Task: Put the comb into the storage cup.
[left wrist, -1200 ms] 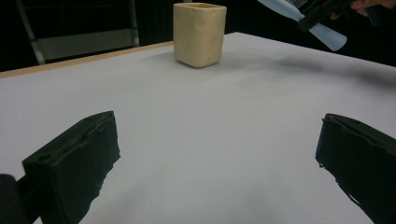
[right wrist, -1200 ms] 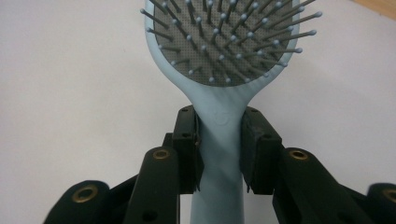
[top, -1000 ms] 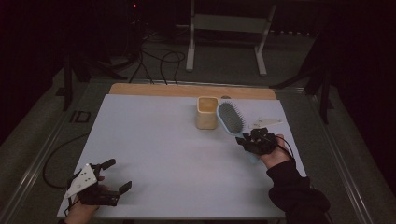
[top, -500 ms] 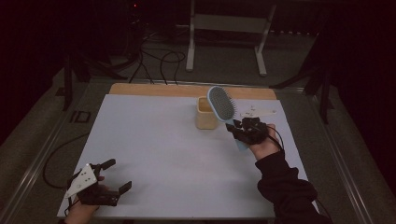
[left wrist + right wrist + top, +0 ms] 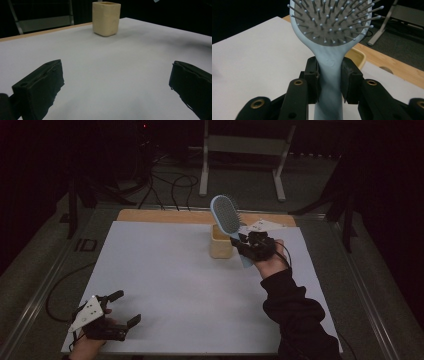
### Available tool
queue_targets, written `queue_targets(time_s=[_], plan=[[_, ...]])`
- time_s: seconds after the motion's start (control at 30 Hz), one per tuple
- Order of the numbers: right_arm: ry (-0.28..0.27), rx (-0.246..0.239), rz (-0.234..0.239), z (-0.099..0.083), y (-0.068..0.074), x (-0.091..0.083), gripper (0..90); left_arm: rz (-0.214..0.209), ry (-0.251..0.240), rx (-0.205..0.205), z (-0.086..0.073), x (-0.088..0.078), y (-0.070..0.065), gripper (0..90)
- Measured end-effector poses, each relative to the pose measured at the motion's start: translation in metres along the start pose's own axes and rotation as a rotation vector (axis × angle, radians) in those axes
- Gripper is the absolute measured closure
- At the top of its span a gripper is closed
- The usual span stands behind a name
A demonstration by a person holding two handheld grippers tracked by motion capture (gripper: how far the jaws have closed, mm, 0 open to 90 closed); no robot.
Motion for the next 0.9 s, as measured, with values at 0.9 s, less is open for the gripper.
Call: queue_targets(time_s=[0.9], plan=[[-0.146, 0.033, -0.036, 0.051, -0.009, 0.032, 70.4, -0.007, -0.007, -0.012, 0.001, -0.001, 0.001, 0.0]])
Point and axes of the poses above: each handheld gripper's, and its own axes: x roughly forward along the jaws, z roughly out of its top, y roughly to its left, the point moved 9 cm from there along x, roughly forward along the jaws, and after that the axes turned 14 degrees about -x, right-handed, at the moved point
